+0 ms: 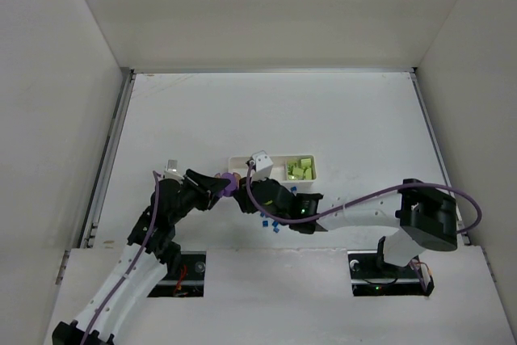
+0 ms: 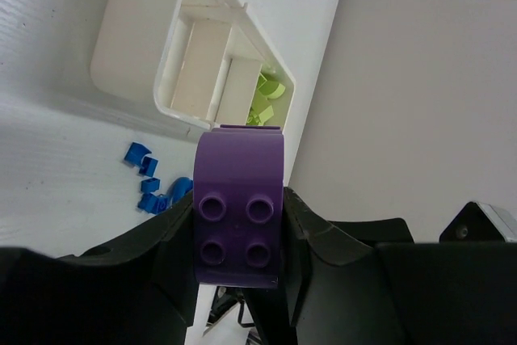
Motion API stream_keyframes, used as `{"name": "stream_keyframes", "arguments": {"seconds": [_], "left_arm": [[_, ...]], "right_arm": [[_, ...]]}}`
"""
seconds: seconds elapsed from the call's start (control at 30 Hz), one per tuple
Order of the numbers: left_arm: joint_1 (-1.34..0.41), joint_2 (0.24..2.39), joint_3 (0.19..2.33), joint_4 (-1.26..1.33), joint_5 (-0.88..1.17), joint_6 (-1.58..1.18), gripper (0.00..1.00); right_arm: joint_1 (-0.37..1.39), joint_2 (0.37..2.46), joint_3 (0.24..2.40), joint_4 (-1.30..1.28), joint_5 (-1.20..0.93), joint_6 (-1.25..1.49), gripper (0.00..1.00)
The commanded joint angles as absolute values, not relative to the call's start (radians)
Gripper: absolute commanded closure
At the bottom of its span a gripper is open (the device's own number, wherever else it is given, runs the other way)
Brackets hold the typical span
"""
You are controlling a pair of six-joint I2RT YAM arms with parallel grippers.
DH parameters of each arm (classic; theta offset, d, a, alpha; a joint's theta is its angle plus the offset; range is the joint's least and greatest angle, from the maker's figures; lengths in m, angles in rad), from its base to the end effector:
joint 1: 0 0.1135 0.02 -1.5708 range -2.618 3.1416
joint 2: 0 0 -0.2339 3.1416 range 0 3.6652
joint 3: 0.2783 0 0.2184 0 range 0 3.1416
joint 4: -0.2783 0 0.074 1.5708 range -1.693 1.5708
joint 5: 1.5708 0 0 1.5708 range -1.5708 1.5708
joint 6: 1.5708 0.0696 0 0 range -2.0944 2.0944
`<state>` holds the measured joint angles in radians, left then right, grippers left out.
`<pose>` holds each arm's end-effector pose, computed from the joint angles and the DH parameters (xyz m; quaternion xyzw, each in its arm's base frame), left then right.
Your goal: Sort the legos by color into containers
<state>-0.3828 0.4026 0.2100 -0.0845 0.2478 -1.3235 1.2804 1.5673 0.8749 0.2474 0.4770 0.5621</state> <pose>0.1406 -0.0750 0.1851 -0.2925 0.7396 -0.5154 0.3190 0.1285 0.3183 0.2011 -0.1708 0.8137 0.2921 0.4727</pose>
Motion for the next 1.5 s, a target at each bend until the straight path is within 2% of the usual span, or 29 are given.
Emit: {"name": "stream_keyframes", "arguments": {"seconds": [0.0, 0.07, 0.1, 0.23, 0.47, 0.67, 0.9, 1.3, 1.47], "left_arm": [[-0.363, 0.407, 0.201, -0.012, 0.284, -1.364, 0.85], [-0.355, 0.405, 0.201, -0.006, 0.284, -1.356, 0.88], [-0.351, 0.402, 0.201, -0.006, 0.284, -1.353, 0.89], [-0.337, 0.394, 0.21, 0.002, 0.282, -1.335, 0.9], [-0.337, 0.408, 0.248, 0.096, 0.308, -1.325, 0.9], [-0.373, 0.413, 0.264, 0.207, 0.342, -1.335, 0.9], [-0.433, 0.405, 0.241, 0.32, 0.35, -1.33, 0.89], [-0.472, 0.453, 0.215, 0.419, 0.337, -1.348, 0.88], [-0.455, 0.419, 0.203, 0.39, 0.327, -1.348, 0.91]], "right_arm": [[1.286, 1.551, 0.876, 0.341, 0.508, 0.571, 0.61], [1.286, 1.537, 0.864, 0.341, 0.506, 0.571, 0.52], [1.286, 1.523, 0.855, 0.339, 0.497, 0.569, 0.44], [1.282, 1.433, 0.798, 0.334, 0.465, 0.565, 0.24], [1.159, 1.223, 0.66, 0.414, 0.283, 0.638, 0.06], [1.02, 1.235, 0.603, 0.627, 0.088, 0.816, 0.01], [0.93, 1.351, 0.558, 0.848, -0.058, 1.018, 0.06], [0.921, 1.512, 0.496, 1.222, -0.144, 1.186, 0.5], [0.901, 1.509, 0.459, 1.252, -0.121, 1.203, 0.56]]}}
